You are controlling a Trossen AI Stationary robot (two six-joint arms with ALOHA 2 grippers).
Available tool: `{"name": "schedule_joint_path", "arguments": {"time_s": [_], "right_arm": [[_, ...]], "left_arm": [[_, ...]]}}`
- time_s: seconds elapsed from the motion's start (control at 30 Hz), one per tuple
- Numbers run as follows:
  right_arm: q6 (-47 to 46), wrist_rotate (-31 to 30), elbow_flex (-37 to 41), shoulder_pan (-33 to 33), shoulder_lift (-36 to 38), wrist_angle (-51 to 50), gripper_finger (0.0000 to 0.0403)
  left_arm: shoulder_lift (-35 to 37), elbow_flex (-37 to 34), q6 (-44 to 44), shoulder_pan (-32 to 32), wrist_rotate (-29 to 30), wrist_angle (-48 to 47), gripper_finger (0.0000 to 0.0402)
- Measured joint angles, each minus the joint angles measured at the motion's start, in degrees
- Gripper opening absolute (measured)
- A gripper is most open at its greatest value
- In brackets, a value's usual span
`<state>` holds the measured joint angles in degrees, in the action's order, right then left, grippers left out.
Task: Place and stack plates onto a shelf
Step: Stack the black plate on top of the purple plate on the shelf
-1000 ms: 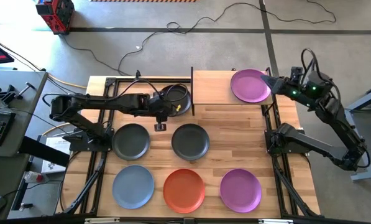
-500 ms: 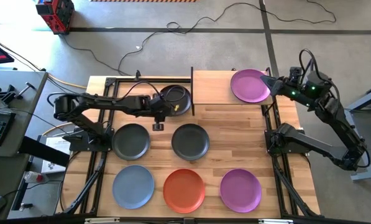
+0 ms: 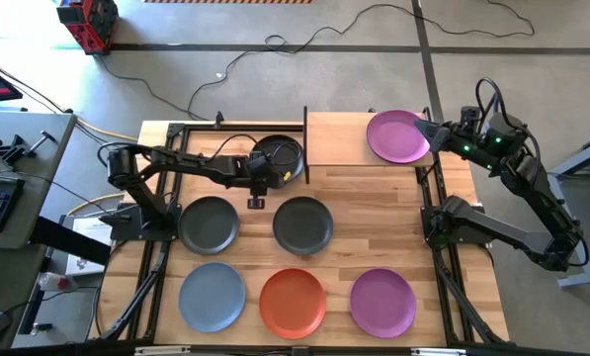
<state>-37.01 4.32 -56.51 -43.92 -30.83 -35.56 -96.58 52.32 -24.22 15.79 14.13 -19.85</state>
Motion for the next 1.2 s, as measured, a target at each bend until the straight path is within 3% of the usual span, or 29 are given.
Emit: {"name": "schedule_joint_path", "arguments": {"time_s": [0.57, 0.9, 1.2], "right_arm": [[0.0, 0.0, 0.0, 0.0, 0.0, 0.0, 0.0089], [-1.6, 0.1, 0.0, 0.0, 0.0, 0.0, 0.0089], [-4.1, 0.3, 0.0, 0.2, -0.5, 0.1, 0.0089]], "left_arm": [[-4.7, 0.2, 0.1, 0.5, 3.3, 1.1, 0.0124], [-4.0, 0.1, -0.1, 0.2, 3.3, 1.2, 0.001], [-3.7, 0.3, -0.1, -0.7, 4.5, 0.2, 0.0004]]}}
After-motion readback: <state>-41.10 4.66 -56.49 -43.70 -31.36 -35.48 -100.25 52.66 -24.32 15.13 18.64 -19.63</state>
